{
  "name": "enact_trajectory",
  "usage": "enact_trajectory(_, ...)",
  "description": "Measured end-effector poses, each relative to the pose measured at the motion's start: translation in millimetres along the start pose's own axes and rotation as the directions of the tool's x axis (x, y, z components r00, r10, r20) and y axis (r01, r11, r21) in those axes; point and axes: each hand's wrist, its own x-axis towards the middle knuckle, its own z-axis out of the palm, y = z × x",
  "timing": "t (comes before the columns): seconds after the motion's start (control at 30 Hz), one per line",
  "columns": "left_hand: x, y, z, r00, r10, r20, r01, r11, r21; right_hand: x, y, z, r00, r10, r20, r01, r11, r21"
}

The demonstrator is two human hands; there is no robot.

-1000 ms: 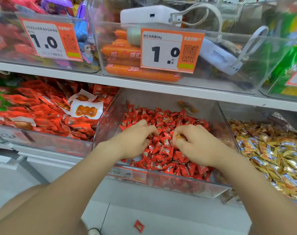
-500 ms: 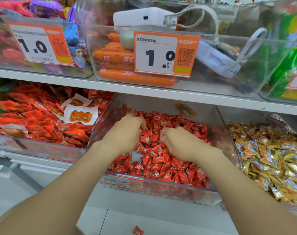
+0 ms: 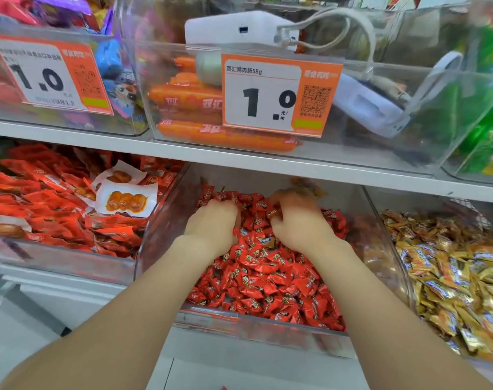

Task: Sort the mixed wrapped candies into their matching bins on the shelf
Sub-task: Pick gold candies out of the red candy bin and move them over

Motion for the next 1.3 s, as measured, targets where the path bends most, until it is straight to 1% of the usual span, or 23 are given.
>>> enact_trajectory(0.07, -0.9, -1.2, 0.4, 0.999, -0.007, 0.038, 0.007, 1.0, 0.001, 4.9, 1.2, 4.6, 0.997, 0.0, 0.073, 0.002, 1.0, -0.031)
enact_trajectory(0.13, -2.0, -1.5, -0.5, 0.997, -0.003, 0.075, 0.003, 1.0, -0.006, 7.6, 2.2, 6.8, 0.994, 0.025, 0.109, -0.022, 0.999, -0.023)
enact_trajectory(0.2, -3.3, -0.9, -3.6, 0.996, -0.007, 0.089, 0.011, 0.999, -0.053, 9.1, 1.9, 5.6, 0.991, 0.046, 0.128, -0.046, 0.999, -0.001)
enact_trajectory(0.33, -2.6, -4.2, -11.7, 0.997, -0.083, 0.008, 0.083, 0.989, -0.119, 7.1, 0.0, -6.2, 0.993, 0.075, 0.092, -0.082, 0.994, 0.075)
enact_trajectory(0.4, -1.2, -6.1, -12.6, 0.997, -0.076, -0.034, 0.07, 0.988, -0.137, 5.6, 0.1, -10.6, 0.99, 0.127, 0.056, -0.131, 0.988, 0.083)
enact_trajectory(0.47, -1.7, -6.1, -11.4, 0.998, -0.054, -0.038, 0.049, 0.991, -0.127, 3.9, -1.1, -17.4, 0.981, 0.192, 0.012, -0.192, 0.975, 0.109)
enact_trajectory(0.53, -1.8, -5.5, -10.0, 0.999, -0.031, -0.035, 0.027, 0.993, -0.113, 1.2, -3.2, -25.5, 0.972, 0.233, 0.017, -0.233, 0.962, 0.143)
enact_trajectory(0.6, -1.7, -4.8, -9.8, 1.0, 0.001, 0.004, -0.001, 0.996, -0.091, -2.6, -5.5, -31.3, 0.974, 0.22, 0.055, -0.225, 0.964, 0.143)
enact_trajectory(0.7, 0.0, -7.8, -8.1, 0.995, 0.042, 0.086, -0.033, 0.994, -0.106, -5.6, -5.9, -30.7, 0.977, 0.191, 0.091, -0.201, 0.971, 0.13)
enact_trajectory(0.8, 3.3, -13.5, -2.6, 0.995, 0.059, 0.075, -0.051, 0.993, -0.108, -7.0, -0.4, -23.2, 0.981, 0.18, 0.069, -0.188, 0.973, 0.132)
enact_trajectory(0.9, 3.2, -13.4, 3.6, 0.995, 0.061, 0.078, -0.054, 0.994, -0.094, -8.6, 8.5, -18.8, 0.985, 0.14, 0.102, -0.147, 0.987, 0.07)
enact_trajectory(1.0, 1.6, -7.3, 5.2, 0.997, 0.067, 0.041, -0.064, 0.996, -0.064, -14.8, 11.9, -22.1, 0.986, 0.119, 0.115, -0.13, 0.987, 0.093)
enact_trajectory(1.13, -0.5, 2.5, -4.4, 0.996, 0.043, 0.077, -0.035, 0.994, -0.106, -21.6, 12.3, -28.3, 0.995, 0.039, 0.089, -0.027, 0.99, -0.142)
enact_trajectory(1.17, -2.1, 5.1, -8.4, 0.997, 0.03, 0.067, -0.022, 0.993, -0.118, -21.6, 11.0, -29.9, 0.995, 0.044, 0.092, -0.031, 0.99, -0.136)
enact_trajectory(1.2, -2.8, 7.2, -11.9, 0.999, 0.009, 0.036, -0.004, 0.992, -0.128, -21.6, 9.0, -31.6, 0.992, 0.046, 0.117, -0.035, 0.995, -0.091)
enact_trajectory(1.27, -2.6, 8.5, -17.0, 0.999, -0.043, -0.026, 0.038, 0.985, -0.169, -23.3, 3.8, -31.9, 0.987, -0.026, 0.156, 0.02, 0.999, 0.044)
enact_trajectory(1.3, -2.3, 7.8, -18.3, 0.998, -0.065, -0.026, 0.059, 0.98, -0.188, -25.2, -0.3, -31.3, 0.982, -0.071, 0.177, 0.052, 0.993, 0.108)
